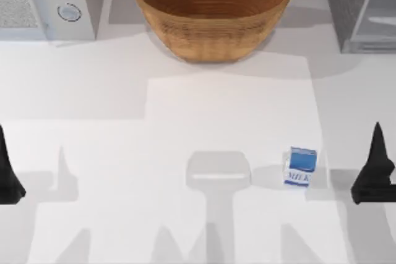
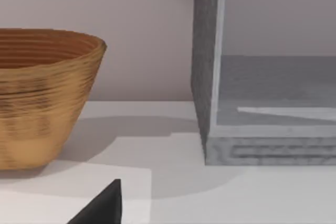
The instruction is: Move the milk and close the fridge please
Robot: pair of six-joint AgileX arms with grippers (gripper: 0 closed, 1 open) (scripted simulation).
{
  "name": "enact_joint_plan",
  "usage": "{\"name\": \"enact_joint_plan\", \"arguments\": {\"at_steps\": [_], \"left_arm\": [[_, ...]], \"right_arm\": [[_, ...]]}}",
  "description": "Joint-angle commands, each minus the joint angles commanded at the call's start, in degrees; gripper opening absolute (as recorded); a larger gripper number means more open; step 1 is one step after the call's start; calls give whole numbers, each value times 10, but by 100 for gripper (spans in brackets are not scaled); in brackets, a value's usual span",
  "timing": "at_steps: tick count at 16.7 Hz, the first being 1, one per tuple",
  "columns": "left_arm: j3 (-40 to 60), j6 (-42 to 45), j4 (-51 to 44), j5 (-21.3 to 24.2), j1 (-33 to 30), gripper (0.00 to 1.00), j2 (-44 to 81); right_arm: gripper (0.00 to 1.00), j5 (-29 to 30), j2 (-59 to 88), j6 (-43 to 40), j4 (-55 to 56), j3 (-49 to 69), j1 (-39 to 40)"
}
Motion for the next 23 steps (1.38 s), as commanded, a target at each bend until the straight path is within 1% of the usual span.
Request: {"name": "enact_joint_plan", "arguments": {"at_steps": [3, 9, 12, 16, 20, 23], "left_arm": [[0, 0, 0, 0, 0, 100, 0], [0, 0, 0, 0, 0, 100, 0], [0, 0, 0, 0, 0, 100, 0], [0, 0, 0, 0, 0, 100, 0], [0, 0, 0, 0, 0, 100, 0], [0, 0, 0, 0, 0, 100, 0]], "right_arm": [[100, 20, 22, 0, 25, 3, 34], [100, 20, 22, 0, 25, 1, 34], [100, 28, 56, 1, 44, 16, 43], [100, 59, 178, 29, 91, 45, 77], [100, 110, 334, 89, 169, 94, 123], [100, 149, 458, 140, 227, 136, 144]]}}
